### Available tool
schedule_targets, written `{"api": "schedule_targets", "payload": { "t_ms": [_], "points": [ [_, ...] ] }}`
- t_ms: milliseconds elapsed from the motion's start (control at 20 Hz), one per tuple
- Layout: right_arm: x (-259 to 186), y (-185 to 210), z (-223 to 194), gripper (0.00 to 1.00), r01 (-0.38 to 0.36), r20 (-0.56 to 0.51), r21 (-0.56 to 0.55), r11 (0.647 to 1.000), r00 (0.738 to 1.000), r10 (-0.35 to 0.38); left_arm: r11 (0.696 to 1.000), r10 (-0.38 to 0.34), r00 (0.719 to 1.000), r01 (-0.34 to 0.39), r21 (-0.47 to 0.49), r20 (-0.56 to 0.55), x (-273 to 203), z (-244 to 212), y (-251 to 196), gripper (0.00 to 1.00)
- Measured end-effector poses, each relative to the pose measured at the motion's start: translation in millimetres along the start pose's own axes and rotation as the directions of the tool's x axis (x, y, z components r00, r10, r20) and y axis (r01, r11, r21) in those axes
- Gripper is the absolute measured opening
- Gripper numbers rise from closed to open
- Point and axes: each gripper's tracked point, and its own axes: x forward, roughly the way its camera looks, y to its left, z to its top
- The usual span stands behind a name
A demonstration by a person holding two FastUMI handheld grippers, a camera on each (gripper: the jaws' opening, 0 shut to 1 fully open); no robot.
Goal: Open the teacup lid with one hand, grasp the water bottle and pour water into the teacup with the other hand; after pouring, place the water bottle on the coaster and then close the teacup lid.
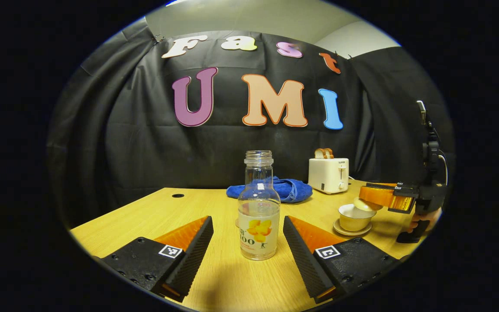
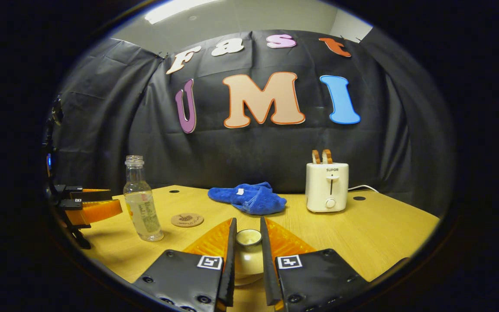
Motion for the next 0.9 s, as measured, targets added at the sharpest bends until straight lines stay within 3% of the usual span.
{"api": "schedule_targets", "payload": {
  "t_ms": [400, 900],
  "points": [
    [-15, -58, 4, 0.31, 0.151, 0.009, -0.004, 0.989, 0.988, -0.151, 0.997, -0.072, 0.997, 0.072, 0.0, -0.014, 26, -3, -12, 0.95],
    [-33, -105, 6, 0.31, 0.299, 0.016, -0.008, 0.954, 0.954, -0.299, 0.991, -0.131, 0.962, 0.132, -0.01, -0.241, 63, -41, -17, 0.95]
  ]
}}
